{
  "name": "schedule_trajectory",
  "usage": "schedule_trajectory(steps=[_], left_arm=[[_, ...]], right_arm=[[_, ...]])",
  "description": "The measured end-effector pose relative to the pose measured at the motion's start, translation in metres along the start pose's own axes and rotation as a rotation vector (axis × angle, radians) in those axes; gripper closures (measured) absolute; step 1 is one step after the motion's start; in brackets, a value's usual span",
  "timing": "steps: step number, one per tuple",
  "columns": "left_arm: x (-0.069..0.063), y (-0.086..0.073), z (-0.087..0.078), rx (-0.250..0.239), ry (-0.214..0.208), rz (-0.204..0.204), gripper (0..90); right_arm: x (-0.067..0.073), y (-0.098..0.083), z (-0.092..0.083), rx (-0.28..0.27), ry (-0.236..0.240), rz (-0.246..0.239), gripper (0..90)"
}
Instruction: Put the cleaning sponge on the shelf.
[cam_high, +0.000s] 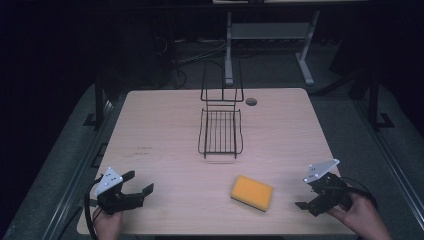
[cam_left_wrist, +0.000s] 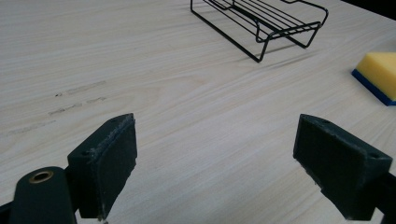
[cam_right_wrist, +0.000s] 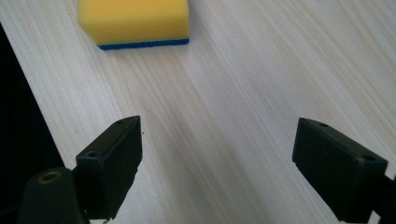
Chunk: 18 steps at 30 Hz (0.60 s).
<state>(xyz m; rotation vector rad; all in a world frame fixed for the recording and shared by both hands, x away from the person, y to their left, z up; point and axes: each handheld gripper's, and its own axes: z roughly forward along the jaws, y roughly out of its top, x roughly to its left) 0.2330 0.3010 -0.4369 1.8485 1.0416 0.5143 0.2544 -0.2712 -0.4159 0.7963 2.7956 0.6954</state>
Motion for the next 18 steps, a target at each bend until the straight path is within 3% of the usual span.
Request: schedule_trajectory(steps=[13,18], left_arm=[[0.0,0.0,0.0,0.0,-0.001,-0.004,12.9],[0.0,-0.001,-0.003,-0.008,0.002,-0.005,12.8]], right_arm=[[0.004,0.006,0.005,0.016,0.009,-0.016,15.6],[0.008,0.012,0.005,0.015,0.012,-0.042,15.7]])
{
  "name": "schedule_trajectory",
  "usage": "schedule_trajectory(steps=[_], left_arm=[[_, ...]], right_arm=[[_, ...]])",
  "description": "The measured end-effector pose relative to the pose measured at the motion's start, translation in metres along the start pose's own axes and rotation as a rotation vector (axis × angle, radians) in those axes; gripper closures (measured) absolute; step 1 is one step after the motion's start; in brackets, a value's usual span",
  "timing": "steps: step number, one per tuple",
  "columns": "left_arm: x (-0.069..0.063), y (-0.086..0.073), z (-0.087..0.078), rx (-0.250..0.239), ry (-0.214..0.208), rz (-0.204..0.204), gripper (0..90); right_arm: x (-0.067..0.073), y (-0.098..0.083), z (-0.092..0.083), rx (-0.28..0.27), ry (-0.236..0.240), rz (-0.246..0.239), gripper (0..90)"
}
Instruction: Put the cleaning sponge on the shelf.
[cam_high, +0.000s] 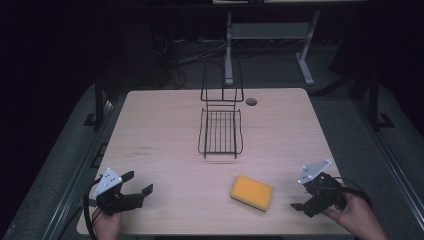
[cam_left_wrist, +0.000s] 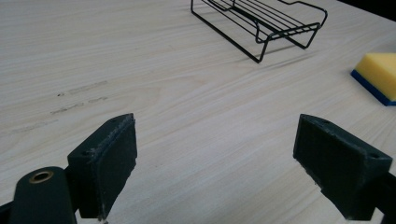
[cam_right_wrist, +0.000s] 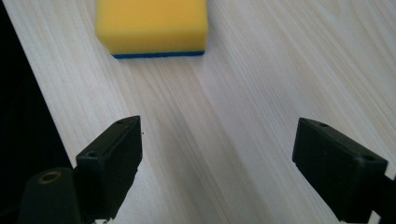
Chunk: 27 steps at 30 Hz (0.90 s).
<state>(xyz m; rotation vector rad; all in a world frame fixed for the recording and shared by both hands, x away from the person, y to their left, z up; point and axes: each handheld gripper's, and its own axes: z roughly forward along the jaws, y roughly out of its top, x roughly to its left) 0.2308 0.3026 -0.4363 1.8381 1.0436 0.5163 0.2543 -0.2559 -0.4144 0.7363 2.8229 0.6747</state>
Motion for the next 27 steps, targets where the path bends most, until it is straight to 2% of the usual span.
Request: schedule_trajectory(steps=[22,27], left_arm=[[0.001,0.0,0.0,-0.001,0.005,-0.002,12.8],[0.0,0.0,-0.001,-0.001,0.004,-0.002,12.8]], right_arm=[[0.011,0.02,0.01,0.026,0.031,-0.052,15.6],[0.014,0.028,0.014,0.023,0.053,-0.067,15.6]])
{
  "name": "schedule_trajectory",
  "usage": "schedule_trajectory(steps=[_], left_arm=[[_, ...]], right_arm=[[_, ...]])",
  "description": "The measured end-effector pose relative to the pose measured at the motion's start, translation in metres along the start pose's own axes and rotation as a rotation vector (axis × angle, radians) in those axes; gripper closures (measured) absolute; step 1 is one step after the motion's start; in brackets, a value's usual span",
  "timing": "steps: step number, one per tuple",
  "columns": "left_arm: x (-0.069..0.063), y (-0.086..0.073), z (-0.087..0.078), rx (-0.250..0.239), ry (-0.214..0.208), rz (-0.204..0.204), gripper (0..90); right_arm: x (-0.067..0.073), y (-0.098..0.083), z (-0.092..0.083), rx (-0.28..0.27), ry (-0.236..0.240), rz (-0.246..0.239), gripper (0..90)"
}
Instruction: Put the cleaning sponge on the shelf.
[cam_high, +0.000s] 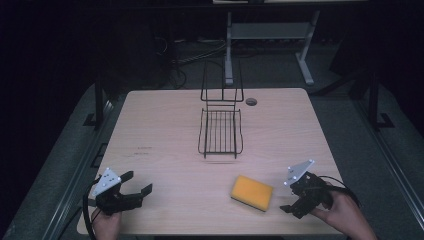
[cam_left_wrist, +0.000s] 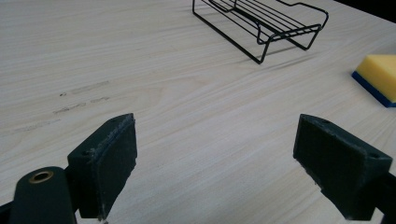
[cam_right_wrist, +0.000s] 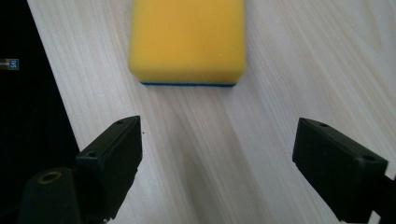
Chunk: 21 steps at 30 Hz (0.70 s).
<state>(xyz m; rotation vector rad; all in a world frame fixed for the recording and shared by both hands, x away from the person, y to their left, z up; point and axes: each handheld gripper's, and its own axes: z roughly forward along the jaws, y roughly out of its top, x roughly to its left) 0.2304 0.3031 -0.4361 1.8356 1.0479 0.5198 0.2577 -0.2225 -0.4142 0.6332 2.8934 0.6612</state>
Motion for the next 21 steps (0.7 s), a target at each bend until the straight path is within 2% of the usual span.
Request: schedule_trajectory(steps=[13,21], left_arm=[[0.001,0.0,-0.001,-0.004,-0.002,-0.001,12.8],[0.001,0.0,-0.001,-0.004,-0.004,-0.001,12.8]], right_arm=[[0.005,0.025,0.006,0.013,0.026,-0.047,15.6],[0.006,0.034,0.012,0.019,0.04,-0.059,15.5]])
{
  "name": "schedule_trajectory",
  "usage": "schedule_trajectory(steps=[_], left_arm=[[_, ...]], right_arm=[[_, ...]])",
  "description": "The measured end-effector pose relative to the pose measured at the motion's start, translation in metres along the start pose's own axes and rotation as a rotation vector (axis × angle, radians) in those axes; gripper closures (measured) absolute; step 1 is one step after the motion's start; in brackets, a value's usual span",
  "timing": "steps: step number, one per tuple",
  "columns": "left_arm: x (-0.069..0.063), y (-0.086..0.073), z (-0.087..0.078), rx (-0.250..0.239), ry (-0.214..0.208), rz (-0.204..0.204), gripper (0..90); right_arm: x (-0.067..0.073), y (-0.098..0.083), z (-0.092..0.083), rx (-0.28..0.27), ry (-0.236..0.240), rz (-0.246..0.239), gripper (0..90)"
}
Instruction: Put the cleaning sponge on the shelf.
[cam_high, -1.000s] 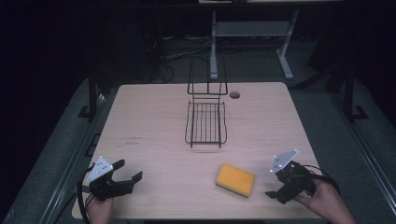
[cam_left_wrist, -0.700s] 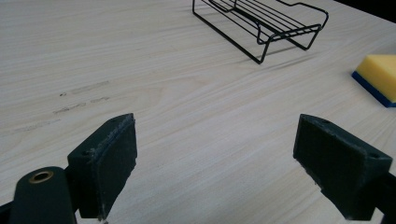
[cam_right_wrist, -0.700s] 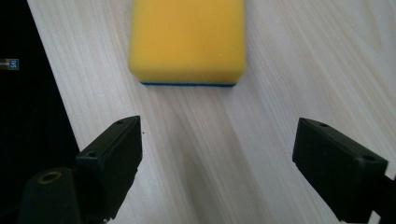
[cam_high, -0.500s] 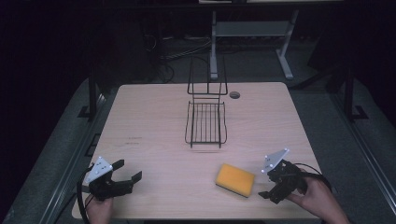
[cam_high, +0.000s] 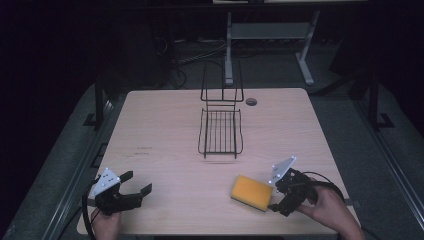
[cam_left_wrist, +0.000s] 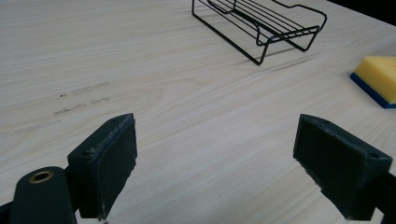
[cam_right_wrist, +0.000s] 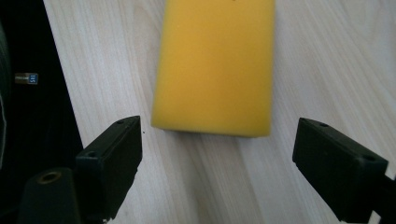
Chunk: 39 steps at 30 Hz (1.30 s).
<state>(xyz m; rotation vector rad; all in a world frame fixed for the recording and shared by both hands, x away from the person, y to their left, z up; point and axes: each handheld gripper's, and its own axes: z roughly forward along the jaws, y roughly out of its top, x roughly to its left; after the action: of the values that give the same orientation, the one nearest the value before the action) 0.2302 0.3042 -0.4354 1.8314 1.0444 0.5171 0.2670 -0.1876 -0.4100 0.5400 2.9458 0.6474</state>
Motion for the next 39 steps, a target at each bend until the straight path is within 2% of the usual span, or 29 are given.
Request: schedule_trajectory(steps=[13,39], left_arm=[[0.0,0.0,-0.001,-0.003,-0.002,-0.001,12.8],[0.0,0.0,-0.002,-0.009,-0.004,-0.005,12.9]], right_arm=[[0.001,0.015,0.01,-0.009,0.018,-0.013,15.1],[-0.004,0.039,0.028,0.016,0.035,-0.022,15.1]])
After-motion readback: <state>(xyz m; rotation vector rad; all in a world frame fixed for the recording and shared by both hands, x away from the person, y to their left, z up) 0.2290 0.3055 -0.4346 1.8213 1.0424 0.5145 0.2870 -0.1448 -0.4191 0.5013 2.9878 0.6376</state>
